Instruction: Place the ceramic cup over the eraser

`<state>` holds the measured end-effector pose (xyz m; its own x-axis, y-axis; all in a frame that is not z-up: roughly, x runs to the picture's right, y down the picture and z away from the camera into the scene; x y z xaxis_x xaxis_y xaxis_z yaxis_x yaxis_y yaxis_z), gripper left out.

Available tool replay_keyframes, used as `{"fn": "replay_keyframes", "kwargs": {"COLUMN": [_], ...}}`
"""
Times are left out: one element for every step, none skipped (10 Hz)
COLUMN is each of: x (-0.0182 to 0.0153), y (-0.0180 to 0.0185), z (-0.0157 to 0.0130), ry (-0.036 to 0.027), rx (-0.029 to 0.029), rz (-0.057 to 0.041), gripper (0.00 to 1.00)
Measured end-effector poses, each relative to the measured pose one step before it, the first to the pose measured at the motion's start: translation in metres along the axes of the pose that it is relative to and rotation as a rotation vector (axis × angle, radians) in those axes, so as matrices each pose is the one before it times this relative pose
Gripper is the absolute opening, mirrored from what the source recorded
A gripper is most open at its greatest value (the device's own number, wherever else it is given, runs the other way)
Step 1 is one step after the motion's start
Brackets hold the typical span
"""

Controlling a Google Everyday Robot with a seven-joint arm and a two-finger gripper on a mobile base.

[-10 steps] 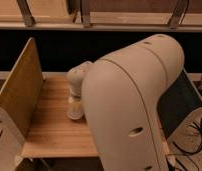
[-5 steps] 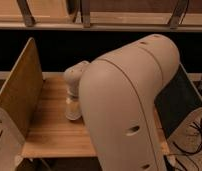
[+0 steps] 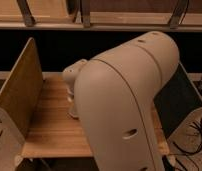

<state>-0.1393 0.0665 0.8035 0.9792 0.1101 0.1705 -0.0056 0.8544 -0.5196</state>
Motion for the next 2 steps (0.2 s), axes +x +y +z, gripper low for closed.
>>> {"fn": "replay_keyframes", "kwargs": {"x": [-0.00233,-0.00189], "y": [0.00102,0.00042], "z": [0.00035,-0.0002], "ry": [-0.00454,-0.00492], "rx": [-0.00337,-0.00125], "rz": [0.00256,0.0027], "gripper": [0.66,0.66]}}
